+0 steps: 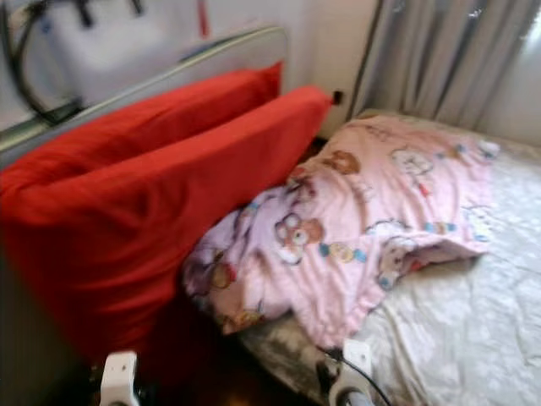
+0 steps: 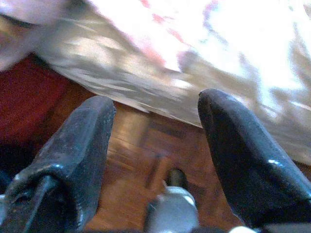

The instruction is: Clean up the room

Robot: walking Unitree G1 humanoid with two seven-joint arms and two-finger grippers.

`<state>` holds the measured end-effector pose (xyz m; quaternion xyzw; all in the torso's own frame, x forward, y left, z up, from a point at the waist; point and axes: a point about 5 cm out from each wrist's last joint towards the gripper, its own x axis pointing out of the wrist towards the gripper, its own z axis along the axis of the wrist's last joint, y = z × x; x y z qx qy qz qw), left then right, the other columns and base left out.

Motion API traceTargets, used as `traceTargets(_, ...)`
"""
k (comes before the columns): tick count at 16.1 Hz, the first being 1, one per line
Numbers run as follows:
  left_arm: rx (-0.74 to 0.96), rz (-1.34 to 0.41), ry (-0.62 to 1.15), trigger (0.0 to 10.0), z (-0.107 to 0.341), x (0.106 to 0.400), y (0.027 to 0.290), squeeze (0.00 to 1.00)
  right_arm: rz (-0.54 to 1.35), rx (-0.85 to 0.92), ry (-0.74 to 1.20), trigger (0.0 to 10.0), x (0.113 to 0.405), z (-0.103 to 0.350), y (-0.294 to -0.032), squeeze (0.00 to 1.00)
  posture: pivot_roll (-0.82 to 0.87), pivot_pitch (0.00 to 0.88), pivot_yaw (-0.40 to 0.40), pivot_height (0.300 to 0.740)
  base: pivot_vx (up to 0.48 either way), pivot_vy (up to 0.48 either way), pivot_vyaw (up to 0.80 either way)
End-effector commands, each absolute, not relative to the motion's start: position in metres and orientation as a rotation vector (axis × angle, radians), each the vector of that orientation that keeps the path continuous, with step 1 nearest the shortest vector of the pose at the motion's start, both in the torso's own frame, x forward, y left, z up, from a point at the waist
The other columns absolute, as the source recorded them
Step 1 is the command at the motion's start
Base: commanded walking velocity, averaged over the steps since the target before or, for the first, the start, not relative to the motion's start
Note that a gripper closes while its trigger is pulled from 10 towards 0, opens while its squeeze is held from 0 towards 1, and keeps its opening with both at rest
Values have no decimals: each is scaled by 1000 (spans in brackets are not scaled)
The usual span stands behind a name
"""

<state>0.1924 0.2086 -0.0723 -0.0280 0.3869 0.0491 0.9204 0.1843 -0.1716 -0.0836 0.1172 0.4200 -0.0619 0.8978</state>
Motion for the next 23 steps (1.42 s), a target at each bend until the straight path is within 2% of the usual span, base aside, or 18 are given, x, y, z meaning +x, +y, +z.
traceTargets(1, -77, 92, 825, 10000, -77, 187, 202, 0, -148, 239, 864, 10000, 185, -83, -178, 0, 48, 0, -42, 740, 266, 0, 0)
traceTargets(4, -76, 91, 823, 10000, -77, 187, 202, 0, -142, 239, 860, 10000, 185, -83, -177, 0, 47, 0, -42, 740, 265, 0, 0)
traceTargets(8, -101, 83, 756, 10000, -73, 190, 201, 0, -24, 202, 769, 10000, 205, -71, -163, 0, 37, 0, -38, 740, 0, 0, 0)
traceTargets(12, -126, 91, 708, 10000, -71, 191, 201, 0, 5, 176, 715, 10000, 216, -64, -161, 0, 38, 0, -37, 740, 0, 0, 0)
traceTargets(20, -164, 76, 627, 10000, -66, 192, 202, 0, 4, 207, 587, 10000, 227, -52, -164, 0, 37, 0, -22, 740, 0, 0, 800)
traceTargets(23, -168, 74, 605, 10000, -64, 194, 203, 0, -24, 243, 502, 10000, 243, -40, -165, 0, 37, 0, -20, 740, 0, 0, 0)
